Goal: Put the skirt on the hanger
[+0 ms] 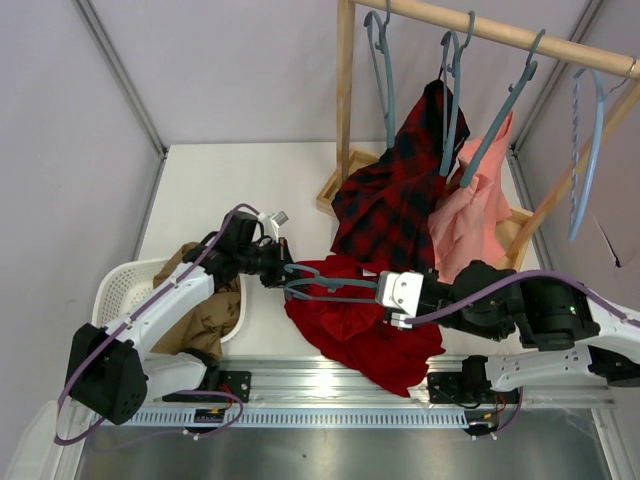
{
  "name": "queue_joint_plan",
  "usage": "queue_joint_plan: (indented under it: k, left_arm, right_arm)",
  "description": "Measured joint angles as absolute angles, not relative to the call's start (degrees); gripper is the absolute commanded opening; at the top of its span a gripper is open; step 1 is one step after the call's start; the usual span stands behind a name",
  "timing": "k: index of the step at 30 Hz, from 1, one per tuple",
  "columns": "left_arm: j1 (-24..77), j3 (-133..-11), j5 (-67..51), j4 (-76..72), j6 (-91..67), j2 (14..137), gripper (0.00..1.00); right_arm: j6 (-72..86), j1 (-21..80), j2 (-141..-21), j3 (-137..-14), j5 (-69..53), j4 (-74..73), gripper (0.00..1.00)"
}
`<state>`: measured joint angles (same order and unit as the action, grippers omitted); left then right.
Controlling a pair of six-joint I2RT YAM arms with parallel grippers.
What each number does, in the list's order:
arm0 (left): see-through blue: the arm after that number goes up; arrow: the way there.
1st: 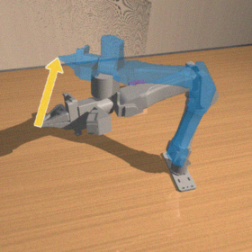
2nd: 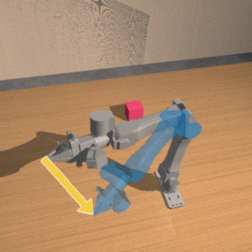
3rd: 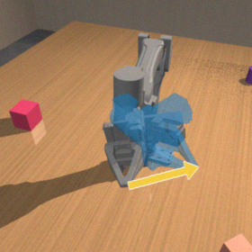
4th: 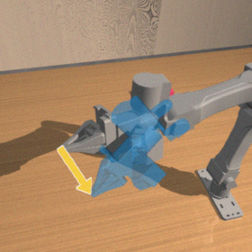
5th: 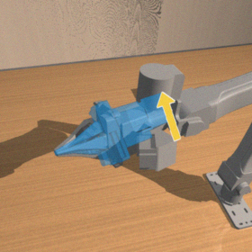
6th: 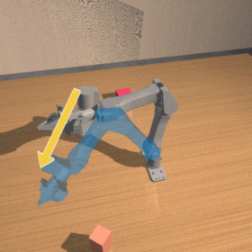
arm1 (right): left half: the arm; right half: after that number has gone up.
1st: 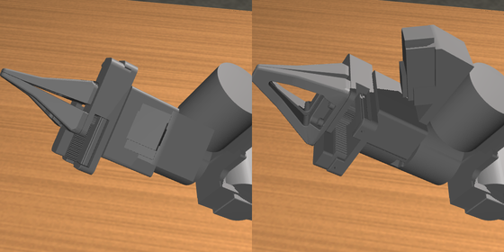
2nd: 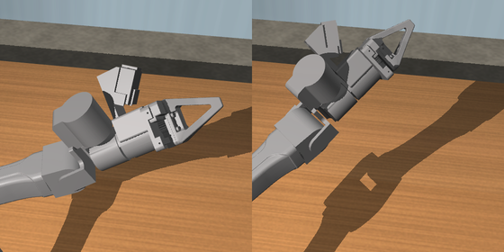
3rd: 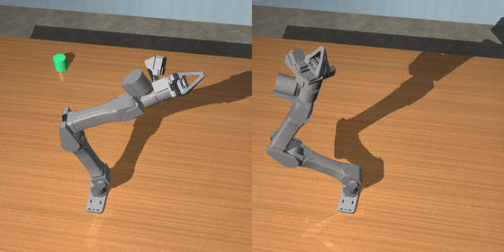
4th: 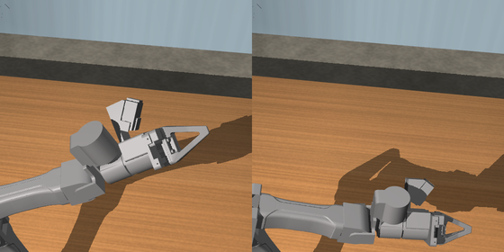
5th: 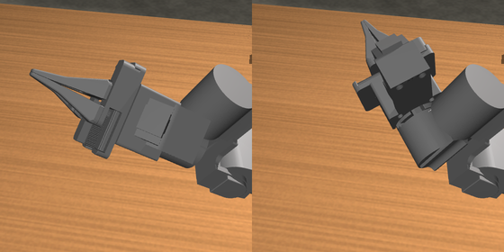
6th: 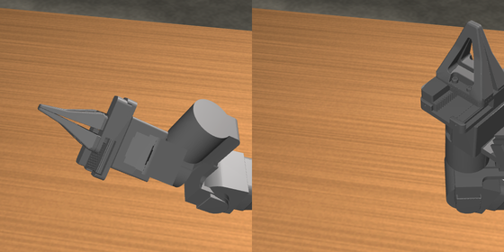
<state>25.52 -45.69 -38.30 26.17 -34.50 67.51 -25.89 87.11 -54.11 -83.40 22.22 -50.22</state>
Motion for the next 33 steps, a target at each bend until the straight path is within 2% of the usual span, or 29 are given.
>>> queue_joint_plan:
  k: [17, 33]
  left_arm:
    - [25.5, -45.7, -39.2, 26.2, -34.5, 67.5, 0.00]
    - [25.5, -45.7, -39.3, 26.2, -34.5, 67.5, 0.00]
  right_arm:
    - [-40.8, 93.0, -51.7, -73.8, 27.1, -42.9, 0.00]
    - [-45.0, 96.5, -50.2, -73.6, 33.2, -41.0, 0.00]
